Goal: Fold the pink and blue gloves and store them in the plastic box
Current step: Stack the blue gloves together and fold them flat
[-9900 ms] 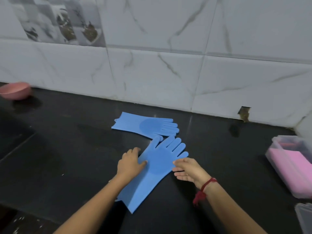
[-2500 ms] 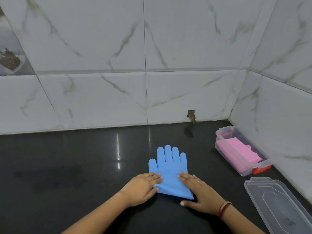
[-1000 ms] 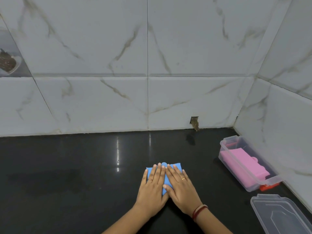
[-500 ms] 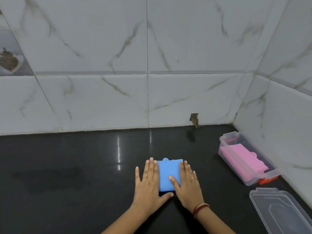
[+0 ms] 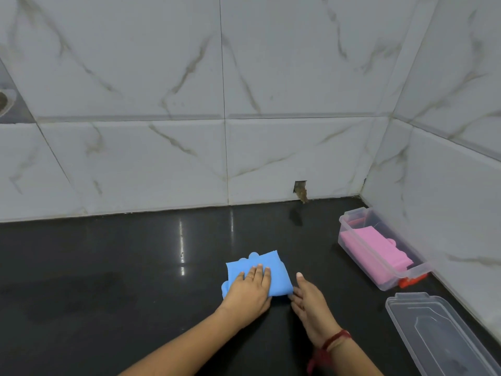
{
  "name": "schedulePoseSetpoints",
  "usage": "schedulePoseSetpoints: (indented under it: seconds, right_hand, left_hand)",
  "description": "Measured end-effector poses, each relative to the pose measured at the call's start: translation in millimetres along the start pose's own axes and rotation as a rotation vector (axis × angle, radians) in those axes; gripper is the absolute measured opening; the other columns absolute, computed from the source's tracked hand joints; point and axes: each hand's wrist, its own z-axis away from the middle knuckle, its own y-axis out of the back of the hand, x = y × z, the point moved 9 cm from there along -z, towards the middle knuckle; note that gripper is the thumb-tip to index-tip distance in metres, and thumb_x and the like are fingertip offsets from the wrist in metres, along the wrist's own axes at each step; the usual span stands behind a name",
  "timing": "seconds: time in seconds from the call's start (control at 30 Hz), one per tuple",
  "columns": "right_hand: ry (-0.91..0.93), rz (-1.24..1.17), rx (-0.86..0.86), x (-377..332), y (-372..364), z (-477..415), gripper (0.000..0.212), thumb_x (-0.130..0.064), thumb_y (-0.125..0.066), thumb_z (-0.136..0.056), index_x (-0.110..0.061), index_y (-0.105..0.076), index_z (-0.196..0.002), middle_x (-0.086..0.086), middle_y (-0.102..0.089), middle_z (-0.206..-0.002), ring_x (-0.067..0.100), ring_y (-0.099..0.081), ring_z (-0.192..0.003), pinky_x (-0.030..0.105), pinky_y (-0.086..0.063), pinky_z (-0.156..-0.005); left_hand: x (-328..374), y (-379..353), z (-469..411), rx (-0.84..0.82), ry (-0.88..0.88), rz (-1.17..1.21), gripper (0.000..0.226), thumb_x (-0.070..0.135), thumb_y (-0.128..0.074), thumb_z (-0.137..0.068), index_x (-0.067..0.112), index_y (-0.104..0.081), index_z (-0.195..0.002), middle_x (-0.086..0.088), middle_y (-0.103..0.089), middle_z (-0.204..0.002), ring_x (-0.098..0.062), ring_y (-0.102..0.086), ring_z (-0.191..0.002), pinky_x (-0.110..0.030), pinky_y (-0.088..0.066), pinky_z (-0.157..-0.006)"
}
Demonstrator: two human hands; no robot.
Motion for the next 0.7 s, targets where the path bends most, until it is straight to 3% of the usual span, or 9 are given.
schedulePoseSetpoints:
  seconds: [0.13,0.27,0.37,0.43,0.5,0.57,0.63,0.7]
  right_hand:
    - [-0.301,-0.215,-0.064,25.7,-4.1,2.1,0.065,-0.048,-0.047,-0.092,0.007,-0.045,-0.127,0.024,-0.060,-0.109,0.032,-0.060,-0.097,0.039,-0.048,-0.083]
    - [-0.399,-0.202,-0.199,25.2,-17.6,-5.7,0.081,-0.065,-0.049,-0.082,0.011,-0.059,-0.109,0.026,-0.065,-0.110,0.035,-0.064,-0.101,0.042,-0.053,-0.085]
    - [-0.394,-0.164,-0.268,12.7,-30.7,-13.4,0.074,-0.065,-0.058,-0.075,0.002,-0.069,-0.104,0.020,-0.071,-0.104,0.031,-0.071,-0.091,0.041,-0.059,-0.081]
    - [-0.395,-0.080,-0.332,6.0,-41.4,-14.3,0.063,-0.061,-0.065,-0.072,-0.006,-0.074,-0.100,0.016,-0.073,-0.103,0.029,-0.071,-0.090,0.041,-0.060,-0.077]
    - [-0.389,0.010,-0.365,2.3,-49.5,-11.5,0.052,-0.053,-0.073,-0.071,-0.010,-0.075,-0.098,0.013,-0.074,-0.102,0.027,-0.072,-0.089,0.039,-0.061,-0.071]
    - [-0.375,0.098,-0.339,3.1,-52.4,-10.4,0.047,-0.040,-0.077,-0.072,-0.010,-0.071,-0.108,0.012,-0.074,-0.098,0.025,-0.073,-0.084,0.036,-0.060,-0.063]
    - [-0.338,0.150,-0.272,6.0,-50.8,-11.3,0.046,-0.024,-0.075,-0.076,-0.007,-0.062,-0.117,0.012,-0.073,-0.095,0.023,-0.072,-0.078,0.033,-0.059,-0.057]
    - [-0.308,0.138,-0.255,7.8,-50.7,-9.9,0.043,-0.015,-0.070,-0.079,-0.005,-0.060,-0.119,0.014,-0.071,-0.101,0.025,-0.070,-0.083,0.034,-0.059,-0.063]
  left_hand:
    - [-10.4,11.2,-5.1,0.031,0.007,0.004,0.061,0.039,-0.024,-0.101,0.001,-0.013,-0.147,-0.021,-0.024,-0.154,-0.029,-0.034,-0.138,-0.042,-0.044,-0.095]
    - [-12.7,20.7,3.9,0.062,-0.022,0.026,0.057,0.041,-0.025,-0.101,0.005,-0.023,-0.145,-0.016,-0.037,-0.150,-0.025,-0.044,-0.131,-0.039,-0.048,-0.087]
    - [-5.8,18.0,18.9,0.127,-0.079,0.063,0.055,0.041,-0.028,-0.099,0.006,-0.036,-0.141,-0.014,-0.047,-0.143,-0.023,-0.052,-0.125,-0.038,-0.051,-0.087]
    - [0.2,17.8,30.6,0.180,-0.167,0.038,0.050,0.045,-0.040,-0.091,0.012,-0.061,-0.123,-0.004,-0.067,-0.121,-0.011,-0.067,-0.104,-0.024,-0.057,-0.073]
    - [-0.2,24.9,41.1,0.199,-0.166,0.074,0.047,0.049,-0.047,-0.084,0.017,-0.071,-0.108,0.004,-0.074,-0.105,-0.003,-0.070,-0.090,-0.017,-0.055,-0.064]
    - [-5.6,29.7,48.4,0.225,-0.124,0.144,0.053,0.049,-0.039,-0.089,0.016,-0.061,-0.125,0.002,-0.066,-0.125,-0.007,-0.063,-0.110,-0.020,-0.052,-0.083]
    - [-19.2,23.4,57.2,0.187,-0.078,0.379,0.061,0.055,-0.037,-0.091,0.021,-0.040,-0.141,0.005,-0.044,-0.146,-0.009,-0.040,-0.133,-0.026,-0.035,-0.106]
    - [-45.3,22.8,70.9,0.266,0.041,0.686,0.052,0.055,-0.047,-0.089,0.029,-0.047,-0.134,0.013,-0.044,-0.141,-0.006,-0.036,-0.132,-0.022,-0.027,-0.108]
